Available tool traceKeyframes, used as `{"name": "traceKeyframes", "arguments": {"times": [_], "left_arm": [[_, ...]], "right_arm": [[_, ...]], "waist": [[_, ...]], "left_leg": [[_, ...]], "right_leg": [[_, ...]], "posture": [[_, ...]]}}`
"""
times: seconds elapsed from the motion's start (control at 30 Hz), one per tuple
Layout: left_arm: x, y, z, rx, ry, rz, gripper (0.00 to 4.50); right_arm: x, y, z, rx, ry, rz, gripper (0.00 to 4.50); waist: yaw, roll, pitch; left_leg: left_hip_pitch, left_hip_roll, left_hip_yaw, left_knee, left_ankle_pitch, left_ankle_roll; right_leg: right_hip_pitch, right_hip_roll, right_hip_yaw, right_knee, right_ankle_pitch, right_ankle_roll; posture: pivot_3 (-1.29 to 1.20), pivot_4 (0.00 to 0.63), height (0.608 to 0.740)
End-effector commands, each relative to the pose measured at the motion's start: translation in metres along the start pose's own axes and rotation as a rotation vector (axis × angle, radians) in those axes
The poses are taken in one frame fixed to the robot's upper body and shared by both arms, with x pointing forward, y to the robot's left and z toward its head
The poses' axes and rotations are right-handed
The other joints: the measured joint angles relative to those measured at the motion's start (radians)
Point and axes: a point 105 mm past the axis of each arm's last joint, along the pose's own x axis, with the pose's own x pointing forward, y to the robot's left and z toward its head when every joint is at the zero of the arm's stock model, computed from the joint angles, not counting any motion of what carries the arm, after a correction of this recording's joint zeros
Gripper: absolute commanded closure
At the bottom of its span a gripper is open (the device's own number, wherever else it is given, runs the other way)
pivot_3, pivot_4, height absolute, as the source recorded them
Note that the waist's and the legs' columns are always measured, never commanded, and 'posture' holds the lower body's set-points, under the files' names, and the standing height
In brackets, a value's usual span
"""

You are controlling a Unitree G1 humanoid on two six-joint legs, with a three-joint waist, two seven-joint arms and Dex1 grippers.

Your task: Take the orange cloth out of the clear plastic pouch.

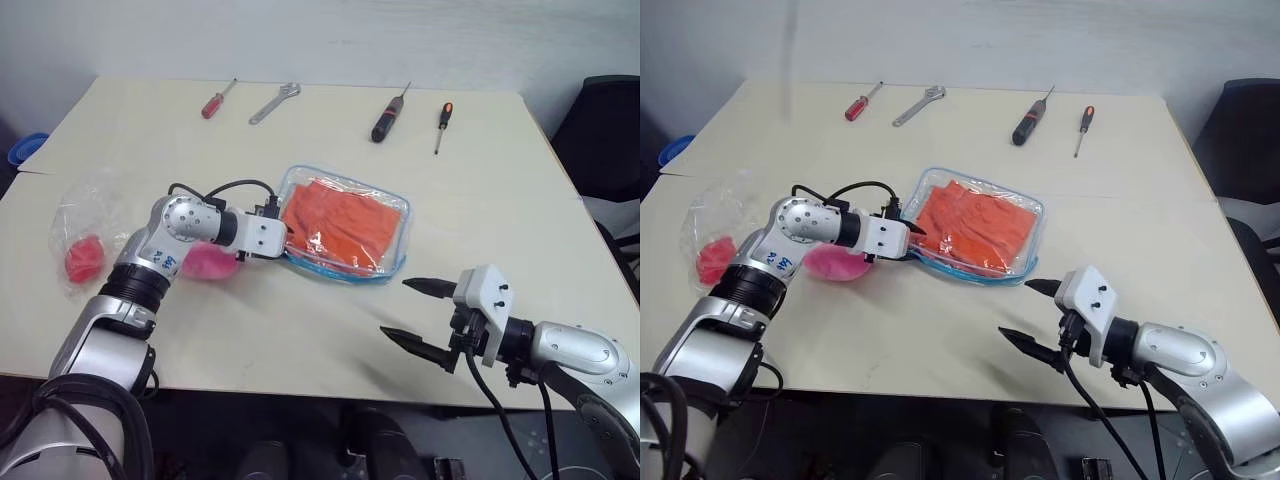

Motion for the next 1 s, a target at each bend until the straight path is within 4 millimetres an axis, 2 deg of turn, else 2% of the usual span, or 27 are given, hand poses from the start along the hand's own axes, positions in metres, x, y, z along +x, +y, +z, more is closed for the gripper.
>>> {"name": "traceKeyframes", "arguments": {"times": [0.03,0.07,0.1,0.17,0.27,0.47,0.6,0.73,0.83,1.0], "left_arm": [[-0.003,0.012,0.023,-0.244,-0.165,0.013,3.62],[-0.003,0.012,0.029,-0.315,-0.201,0.0,3.91],[-0.003,0.014,0.035,-0.378,-0.232,-0.002,4.24],[-0.004,0.019,0.043,-0.475,-0.273,0.011,4.25],[-0.002,0.024,0.054,-0.564,-0.321,0.024,4.25],[0.003,0.019,0.061,-0.579,-0.315,0.037,4.25],[0.006,0.011,0.058,-0.536,-0.27,0.037,4.25],[0.009,-0.001,0.046,-0.381,-0.165,0.035,4.25],[0.008,-0.006,0.041,-0.335,-0.146,0.029,3.64],[0.004,0.004,0.046,-0.243,-0.142,0.088,2.18]], "right_arm": [[-0.003,-0.001,0.01,-0.058,-0.029,-0.015,0.02],[-0.001,-0.001,0.01,-0.059,-0.029,-0.012,0.02],[0.001,-0.002,0.009,-0.062,-0.028,-0.008,0.21],[0.006,-0.004,0.008,-0.08,-0.025,-0.002,0.66],[0.02,-0.012,0.006,-0.125,-0.016,-0.003,1.68],[0.062,-0.036,0.002,-0.308,0.028,-0.039,3.8],[0.085,-0.048,0.008,-0.368,0.019,-0.078,3.8],[0.087,-0.047,0.014,-0.373,0.006,-0.075,3.8],[0.081,-0.041,0.014,-0.358,-0.002,-0.046,3.83],[0.073,-0.038,0.012,-0.358,0.011,-0.04,3.83]], "waist": [[0.0,0.0,0.0],[-0.001,0.0,0.0],[-0.001,0.0,0.0],[-0.001,0.0,0.0],[-0.005,0.0,0.0],[-0.019,0.0,0.0],[-0.025,0.0,0.0],[-0.025,0.0,0.0],[-0.022,0.0,0.0],[-0.021,0.0,0.0]], "left_leg": [[0.0,0.0,0.001,0.0,0.0,0.0],[0.0,0.0,0.001,0.0,0.0,0.0],[-0.001,0.0,0.002,0.0,0.0,0.0],[0.0,0.0,0.002,0.001,0.0,0.0],[-0.001,0.0,0.001,0.001,0.0,0.0],[0.001,0.0,0.001,0.001,0.001,0.0],[0.001,0.001,0.0,0.002,0.001,-0.001],[0.001,0.001,-0.002,0.003,0.001,-0.001],[0.001,0.001,-0.002,0.003,0.001,-0.001],[-0.001,0.001,-0.004,0.005,0.001,-0.001]], "right_leg": [[0.0,0.0,0.0,0.0,0.0,0.0],[0.0,0.0,0.0,0.0,0.0,0.0],[0.0,0.0,0.0,0.0,0.0,0.0],[0.0,0.0,0.0,0.0,0.0,0.0],[0.001,0.001,0.002,0.0,0.0,0.0],[0.0,0.001,0.004,0.002,0.0,0.0],[-0.001,0.0,0.003,0.002,0.0,0.0],[-0.002,0.0,0.001,0.002,0.0,0.0],[-0.002,-0.001,0.0,0.002,0.0,0.0],[-0.002,-0.002,-0.001,0.001,0.0,0.0]], "posture": [[0.0,0.15,0.74],[0.0,0.15,0.74],[0.0,0.15,0.74],[0.0,0.15,0.74],[0.0,0.15,0.74],[0.0,0.15,0.74],[0.0,0.15,0.74],[0.0,0.15,0.74],[0.0,0.15,0.74],[0.0,0.15,0.74]]}}
